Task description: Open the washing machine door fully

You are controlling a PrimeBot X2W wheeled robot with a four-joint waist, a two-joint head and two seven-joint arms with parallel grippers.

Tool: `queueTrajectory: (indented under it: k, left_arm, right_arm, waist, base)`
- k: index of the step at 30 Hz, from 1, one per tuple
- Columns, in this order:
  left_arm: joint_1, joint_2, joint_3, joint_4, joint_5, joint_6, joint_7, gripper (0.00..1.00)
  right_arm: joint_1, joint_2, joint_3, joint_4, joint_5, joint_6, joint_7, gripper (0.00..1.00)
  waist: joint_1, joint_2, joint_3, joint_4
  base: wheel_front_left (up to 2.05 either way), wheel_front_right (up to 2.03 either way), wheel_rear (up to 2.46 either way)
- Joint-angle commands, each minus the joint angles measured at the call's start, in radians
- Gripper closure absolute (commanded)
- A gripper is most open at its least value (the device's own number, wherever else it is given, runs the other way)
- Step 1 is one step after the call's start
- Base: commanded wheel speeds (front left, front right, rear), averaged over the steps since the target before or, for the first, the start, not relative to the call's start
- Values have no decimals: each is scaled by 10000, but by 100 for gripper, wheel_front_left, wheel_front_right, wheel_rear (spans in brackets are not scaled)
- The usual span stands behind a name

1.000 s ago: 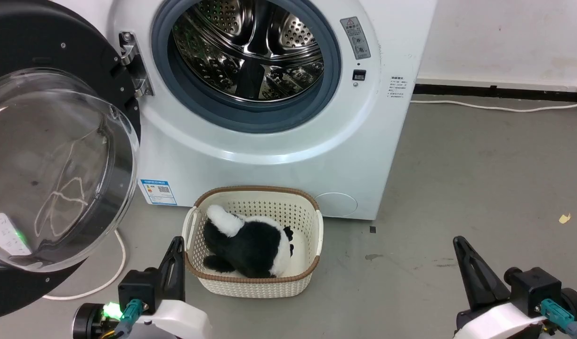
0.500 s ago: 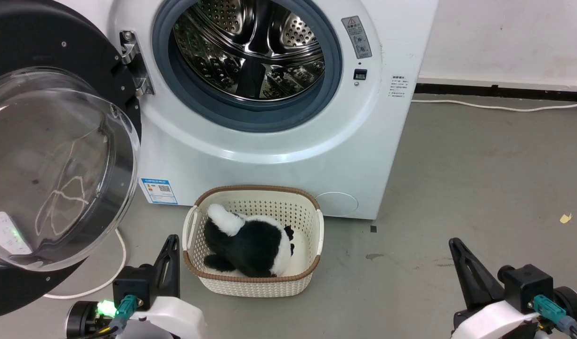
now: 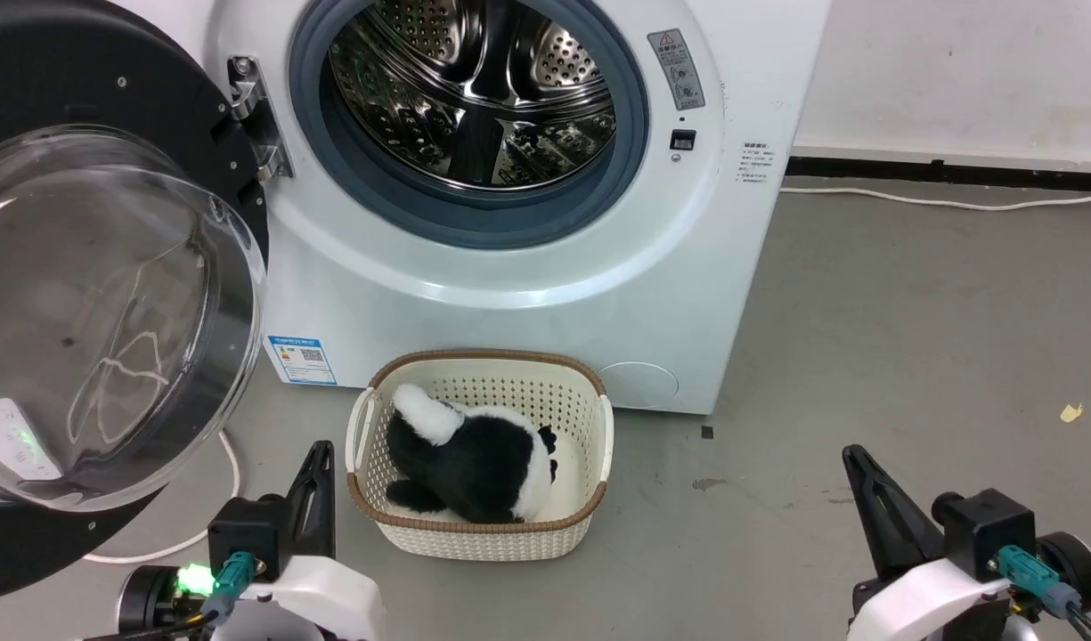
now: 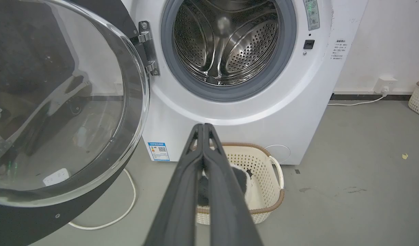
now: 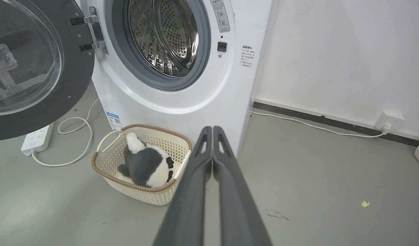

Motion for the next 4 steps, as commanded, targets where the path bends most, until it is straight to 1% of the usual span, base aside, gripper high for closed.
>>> queueTrajectory:
  k: [1, 4]
  left_arm:
    - [42, 5, 71, -72, 81, -36, 82, 100]
    - [44, 5, 102, -111, 103, -57, 143, 100]
  right_arm:
    - [-106, 53, 19, 25, -74, -7, 36, 100]
    - [-125, 55, 32, 28, -95, -7, 97, 100]
  waist:
    - [0, 0, 1, 1]
    - [0, 0, 5, 5]
  base:
    - [0, 0, 0]
    - [0, 0, 0]
